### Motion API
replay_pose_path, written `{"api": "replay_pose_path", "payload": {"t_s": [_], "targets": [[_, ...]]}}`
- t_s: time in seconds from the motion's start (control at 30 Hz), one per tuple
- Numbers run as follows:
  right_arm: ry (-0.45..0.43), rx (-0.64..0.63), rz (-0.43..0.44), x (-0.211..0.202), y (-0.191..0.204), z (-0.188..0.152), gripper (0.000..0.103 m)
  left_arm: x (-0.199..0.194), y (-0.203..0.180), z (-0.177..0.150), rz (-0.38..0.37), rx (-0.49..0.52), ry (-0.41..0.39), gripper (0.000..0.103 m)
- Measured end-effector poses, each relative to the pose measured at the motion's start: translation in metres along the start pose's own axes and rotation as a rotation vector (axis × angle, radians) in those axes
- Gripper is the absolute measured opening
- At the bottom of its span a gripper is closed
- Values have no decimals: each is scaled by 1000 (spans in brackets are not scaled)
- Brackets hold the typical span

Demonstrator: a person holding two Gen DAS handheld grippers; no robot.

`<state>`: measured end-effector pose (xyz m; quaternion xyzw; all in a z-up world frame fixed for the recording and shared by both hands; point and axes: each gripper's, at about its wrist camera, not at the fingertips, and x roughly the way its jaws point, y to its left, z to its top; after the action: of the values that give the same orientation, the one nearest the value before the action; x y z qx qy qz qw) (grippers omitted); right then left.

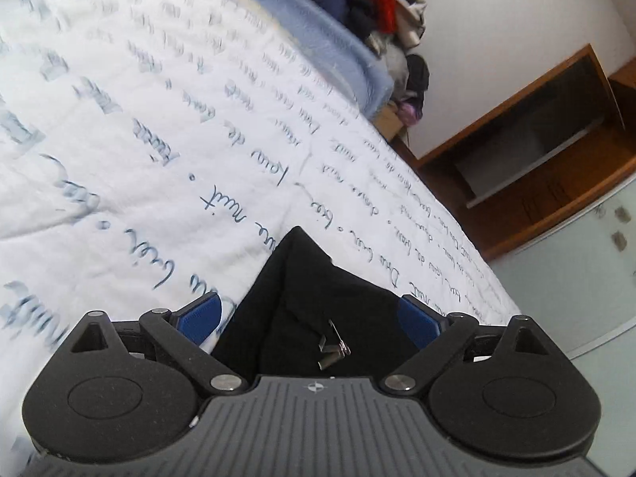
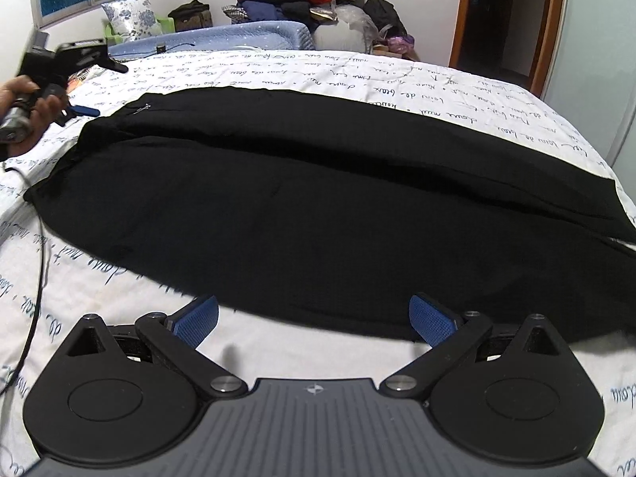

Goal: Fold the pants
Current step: 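Grasp the pant leg hem with the left gripper while the right gripper grasps the other hem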

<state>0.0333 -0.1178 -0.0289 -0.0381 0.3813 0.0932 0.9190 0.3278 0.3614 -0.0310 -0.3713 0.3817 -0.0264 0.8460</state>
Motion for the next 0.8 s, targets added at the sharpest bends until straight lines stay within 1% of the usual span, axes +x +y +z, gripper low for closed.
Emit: {"api": "replay_pose_path", "payload": {"t_s": [0.03, 0.1, 0.23, 0.27, 0.3, 0.33, 0.4, 0.43, 0.47, 0.5, 0.53, 0.57, 0.6, 0.67, 0.7, 0.77, 0.8], "targets": [[-3, -4, -3, 2, 1, 2, 103, 11, 2, 3, -12, 8, 31, 95], [-11, -10, -7, 4, 1, 6, 103, 29, 3, 7, 2, 47, 63, 96], [-17, -18, 17, 8, 3, 14, 103, 50, -9, 11, -40, 128, 86, 96], [-15, -25, 20, 11, 4, 16, 103, 52, -13, 11, -40, 142, 94, 92], [-10, -35, 20, 14, 5, 19, 103, 56, -17, 11, -33, 163, 94, 79], [-6, -46, 17, 17, 7, 21, 103, 61, -22, 12, -4, 197, 105, 70], [-2, -67, 17, 22, 10, 25, 103, 65, -30, 13, 52, 259, 102, 44], [-3, -74, 21, 23, 12, 27, 103, 68, -33, 13, 75, 289, 101, 40], [-6, -81, 26, 24, 13, 29, 103, 72, -36, 13, 95, 313, 100, 27], [-12, -88, 30, 23, 14, 31, 103, 73, -38, 10, 90, 346, 98, 15], [-18, -96, 35, 23, 15, 33, 103, 72, -42, 6, 84, 386, 90, 10], [-25, -104, 44, 23, 15, 36, 103, 69, -50, -1, 91, 446, 65, 7], [-32, -112, 56, 23, 15, 39, 103, 64, -59, -9, 108, 520, 23, 6], [-72, -135, 118, 20, 8, 49, 103, 51, -75, -22, 112, 634, -61, 6], [-106, -151, 166, 20, 1, 57, 103, 40, -82, -27, 96, 677, -109, 6], [-229, -206, 282, 20, -19, 71, 103, 16, -94, -34, 44, 729, -191, 6], [-280, -233, 323, 22, -29, 78, 103, 2, -99, -38, 12, 753, -230, 6]]}}
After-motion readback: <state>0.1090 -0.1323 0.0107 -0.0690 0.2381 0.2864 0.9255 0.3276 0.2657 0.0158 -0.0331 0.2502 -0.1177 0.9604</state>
